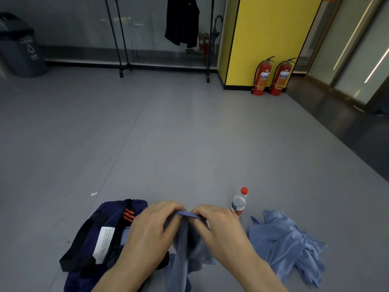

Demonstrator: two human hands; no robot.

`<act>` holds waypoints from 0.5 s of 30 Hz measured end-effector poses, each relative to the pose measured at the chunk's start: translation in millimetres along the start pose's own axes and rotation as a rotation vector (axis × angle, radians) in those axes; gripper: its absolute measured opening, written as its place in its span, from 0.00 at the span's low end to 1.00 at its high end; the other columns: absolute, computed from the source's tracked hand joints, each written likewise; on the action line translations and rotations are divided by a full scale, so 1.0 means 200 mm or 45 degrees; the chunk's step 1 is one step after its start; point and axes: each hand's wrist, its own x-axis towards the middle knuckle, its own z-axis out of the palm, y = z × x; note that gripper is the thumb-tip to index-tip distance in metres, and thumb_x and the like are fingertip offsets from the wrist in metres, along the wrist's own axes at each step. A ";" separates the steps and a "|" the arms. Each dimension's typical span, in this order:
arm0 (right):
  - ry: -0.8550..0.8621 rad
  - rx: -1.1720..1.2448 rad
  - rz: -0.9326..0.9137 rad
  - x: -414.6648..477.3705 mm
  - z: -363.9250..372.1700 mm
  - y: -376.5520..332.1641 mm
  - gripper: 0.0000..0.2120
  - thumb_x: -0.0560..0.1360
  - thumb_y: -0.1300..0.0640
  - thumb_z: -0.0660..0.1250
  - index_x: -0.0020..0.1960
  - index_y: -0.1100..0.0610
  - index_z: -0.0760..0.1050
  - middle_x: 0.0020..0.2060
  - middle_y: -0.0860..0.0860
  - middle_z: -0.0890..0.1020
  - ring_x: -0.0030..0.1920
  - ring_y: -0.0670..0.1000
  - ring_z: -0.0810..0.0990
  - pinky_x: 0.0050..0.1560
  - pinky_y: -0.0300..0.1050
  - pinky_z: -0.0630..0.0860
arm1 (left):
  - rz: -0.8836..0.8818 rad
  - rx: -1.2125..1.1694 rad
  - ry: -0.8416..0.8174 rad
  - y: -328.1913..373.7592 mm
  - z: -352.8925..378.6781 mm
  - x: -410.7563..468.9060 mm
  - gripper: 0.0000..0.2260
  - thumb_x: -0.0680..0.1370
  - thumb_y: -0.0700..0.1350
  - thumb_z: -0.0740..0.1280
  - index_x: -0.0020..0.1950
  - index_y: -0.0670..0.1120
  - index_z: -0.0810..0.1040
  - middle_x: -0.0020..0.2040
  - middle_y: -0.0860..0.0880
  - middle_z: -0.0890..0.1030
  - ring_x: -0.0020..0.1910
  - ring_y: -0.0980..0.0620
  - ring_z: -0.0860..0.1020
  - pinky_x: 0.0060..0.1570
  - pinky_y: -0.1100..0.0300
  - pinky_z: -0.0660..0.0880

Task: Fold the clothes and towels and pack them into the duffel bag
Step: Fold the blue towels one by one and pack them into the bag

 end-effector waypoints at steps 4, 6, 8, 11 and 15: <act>0.006 -0.076 0.046 -0.01 -0.02 0.02 0.19 0.74 0.42 0.48 0.46 0.49 0.75 0.39 0.45 0.79 0.41 0.49 0.75 0.43 0.44 0.74 | -0.021 -0.029 0.082 0.00 -0.01 0.00 0.08 0.78 0.53 0.59 0.47 0.60 0.78 0.46 0.66 0.79 0.46 0.61 0.77 0.45 0.64 0.73; 0.011 -0.106 0.063 -0.01 -0.03 0.02 0.19 0.73 0.44 0.48 0.45 0.50 0.74 0.38 0.46 0.78 0.40 0.50 0.74 0.42 0.46 0.74 | -0.064 -0.059 0.118 -0.01 -0.02 0.00 0.08 0.78 0.53 0.59 0.47 0.60 0.78 0.47 0.65 0.79 0.48 0.61 0.78 0.45 0.66 0.73; 0.010 -0.129 0.074 -0.01 -0.04 0.02 0.15 0.74 0.47 0.51 0.45 0.50 0.74 0.39 0.47 0.79 0.39 0.51 0.75 0.42 0.48 0.74 | -0.082 -0.059 0.142 -0.03 -0.03 0.01 0.07 0.78 0.51 0.61 0.47 0.59 0.78 0.47 0.64 0.80 0.47 0.60 0.78 0.45 0.68 0.72; 0.022 -0.184 0.098 0.01 -0.06 0.03 0.08 0.76 0.52 0.57 0.46 0.49 0.74 0.40 0.46 0.79 0.39 0.50 0.76 0.44 0.48 0.74 | -0.087 -0.046 0.168 -0.05 -0.04 0.04 0.07 0.78 0.49 0.61 0.47 0.57 0.79 0.45 0.62 0.80 0.46 0.59 0.79 0.43 0.66 0.72; 0.094 -0.260 0.127 0.01 -0.07 0.07 0.08 0.80 0.52 0.58 0.48 0.50 0.75 0.41 0.47 0.81 0.40 0.51 0.78 0.45 0.50 0.75 | -0.055 -0.027 0.248 -0.05 -0.08 0.04 0.09 0.79 0.50 0.61 0.49 0.56 0.81 0.45 0.63 0.81 0.45 0.59 0.79 0.44 0.61 0.74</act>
